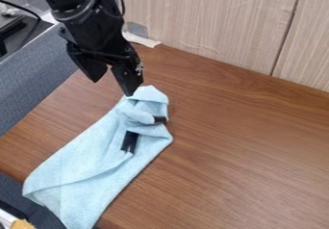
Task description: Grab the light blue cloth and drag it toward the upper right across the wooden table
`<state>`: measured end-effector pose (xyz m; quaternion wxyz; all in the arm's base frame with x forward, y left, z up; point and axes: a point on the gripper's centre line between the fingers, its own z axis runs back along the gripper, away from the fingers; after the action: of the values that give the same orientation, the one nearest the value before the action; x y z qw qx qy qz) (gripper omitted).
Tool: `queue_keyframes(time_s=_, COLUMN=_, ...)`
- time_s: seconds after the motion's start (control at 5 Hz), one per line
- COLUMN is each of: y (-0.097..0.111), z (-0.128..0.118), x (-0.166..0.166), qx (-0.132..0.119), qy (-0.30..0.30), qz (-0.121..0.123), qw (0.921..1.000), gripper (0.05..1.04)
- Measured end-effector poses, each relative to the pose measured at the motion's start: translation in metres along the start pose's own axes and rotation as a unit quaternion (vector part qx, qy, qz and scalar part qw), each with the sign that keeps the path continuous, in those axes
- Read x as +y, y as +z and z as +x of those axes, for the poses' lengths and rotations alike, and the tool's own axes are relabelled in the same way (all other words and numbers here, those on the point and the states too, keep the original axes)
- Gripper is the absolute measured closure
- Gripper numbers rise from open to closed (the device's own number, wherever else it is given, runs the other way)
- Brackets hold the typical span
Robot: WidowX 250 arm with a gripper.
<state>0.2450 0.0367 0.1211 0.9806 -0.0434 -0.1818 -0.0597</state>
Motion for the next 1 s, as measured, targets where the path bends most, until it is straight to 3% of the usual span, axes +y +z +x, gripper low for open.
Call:
queue_keyframes(time_s=0.2, y=-0.005, z=-0.004, x=-0.001, qx=0.010, qy=0.005, qz=-0.004, qw=0.9999, gripper=0.083)
queue_keyframes(time_s=0.4, y=-0.025, z=-0.020, x=-0.002, qx=0.038, qy=0.007, qz=-0.002, qw=0.9992, gripper=0.083)
queue_keyframes(time_s=0.8, y=-0.064, z=-0.044, x=-0.007, qx=0.064, qy=0.015, qz=0.009, qw=0.9978, gripper=0.083)
queue_keyframes(time_s=1.0, y=-0.089, z=-0.053, x=-0.010, qx=0.109, qy=0.004, qz=0.050, qw=0.9928, gripper=0.083)
